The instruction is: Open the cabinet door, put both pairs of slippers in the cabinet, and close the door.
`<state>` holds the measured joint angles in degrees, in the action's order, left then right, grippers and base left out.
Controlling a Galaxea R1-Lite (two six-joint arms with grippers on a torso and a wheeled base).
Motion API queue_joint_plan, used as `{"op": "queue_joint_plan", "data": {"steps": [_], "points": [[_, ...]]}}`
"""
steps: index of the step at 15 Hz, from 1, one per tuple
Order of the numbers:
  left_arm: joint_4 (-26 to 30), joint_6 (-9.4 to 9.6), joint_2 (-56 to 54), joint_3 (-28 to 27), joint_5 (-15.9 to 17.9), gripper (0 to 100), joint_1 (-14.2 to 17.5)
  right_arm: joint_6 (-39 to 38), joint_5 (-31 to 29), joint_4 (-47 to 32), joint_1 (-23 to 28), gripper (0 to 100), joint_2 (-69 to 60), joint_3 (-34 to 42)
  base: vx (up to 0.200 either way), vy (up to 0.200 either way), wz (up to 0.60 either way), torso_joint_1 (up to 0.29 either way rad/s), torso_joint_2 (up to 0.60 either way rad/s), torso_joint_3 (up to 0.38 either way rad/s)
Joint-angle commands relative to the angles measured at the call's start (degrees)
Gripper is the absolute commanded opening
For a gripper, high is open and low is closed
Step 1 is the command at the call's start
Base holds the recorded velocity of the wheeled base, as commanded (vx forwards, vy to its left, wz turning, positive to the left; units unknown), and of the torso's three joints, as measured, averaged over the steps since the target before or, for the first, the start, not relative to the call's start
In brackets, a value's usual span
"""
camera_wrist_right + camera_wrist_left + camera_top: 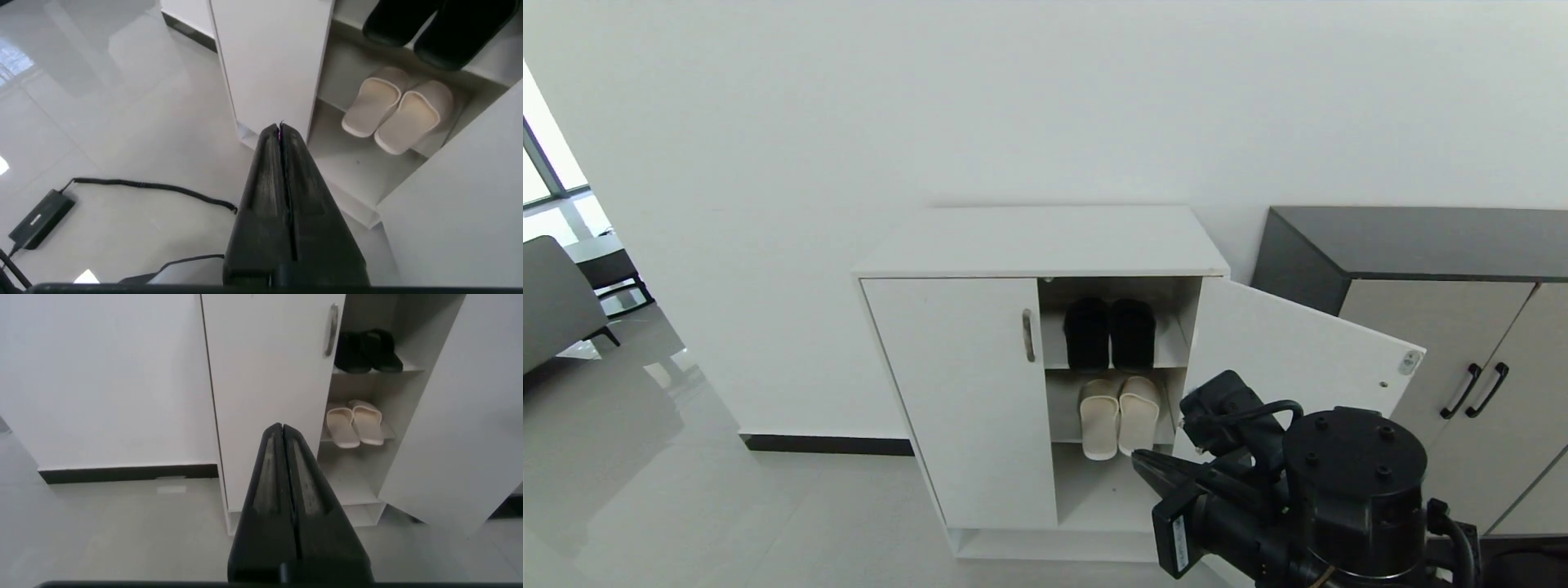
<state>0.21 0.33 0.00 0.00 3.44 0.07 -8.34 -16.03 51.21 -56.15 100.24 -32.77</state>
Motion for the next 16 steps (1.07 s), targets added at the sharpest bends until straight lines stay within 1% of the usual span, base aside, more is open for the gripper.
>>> {"op": "queue_joint_plan", "data": {"steps": [1, 11, 12, 14, 15, 16], "points": [[0.0, -0.07, 0.1, 0.0, 0.0, 0, 0.0, 0.1, 0.8, 0.0, 0.0, 0, 0.2, 0.3, 0.000, 0.000, 0.00, 0.242, -0.53, -0.286], [0.1, -0.07, 0.1, 0.0, 0.0, 0, 0.0, 1.2, 0.9, -0.3, -0.3, 0, 0.3, 1.0, 0.000, 0.000, 0.00, 0.263, -0.57, -0.306], [0.1, -0.07, 0.1, 0.0, 0.0, 0, 0.0, 1.2, 1.1, -0.2, -0.4, 0, 0.4, 2.0, 0.000, 0.000, 0.00, 0.246, -0.49, -0.261], [0.1, -0.07, 0.1, 0.0, 0.0, 0, 0.0, 6.8, 4.3, 2.2, -1.2, 0, -0.8, 6.0, 0.000, 0.000, 0.00, 0.185, -0.37, -0.188], [0.1, -0.07, 0.1, 0.0, 0.0, 0, 0.0, 8.6, 5.2, 4.2, -1.2, 0, -0.8, 7.2, 0.000, 0.000, 0.00, 0.051, -0.09, -0.056], [0.1, -0.07, 0.1, 0.0, 0.0, 0, 0.0, 8.7, 5.4, 5.5, -1.2, 0, -0.6, 7.5, 0.000, 0.000, -0.60, 0.027, -0.05, -0.032]]}}
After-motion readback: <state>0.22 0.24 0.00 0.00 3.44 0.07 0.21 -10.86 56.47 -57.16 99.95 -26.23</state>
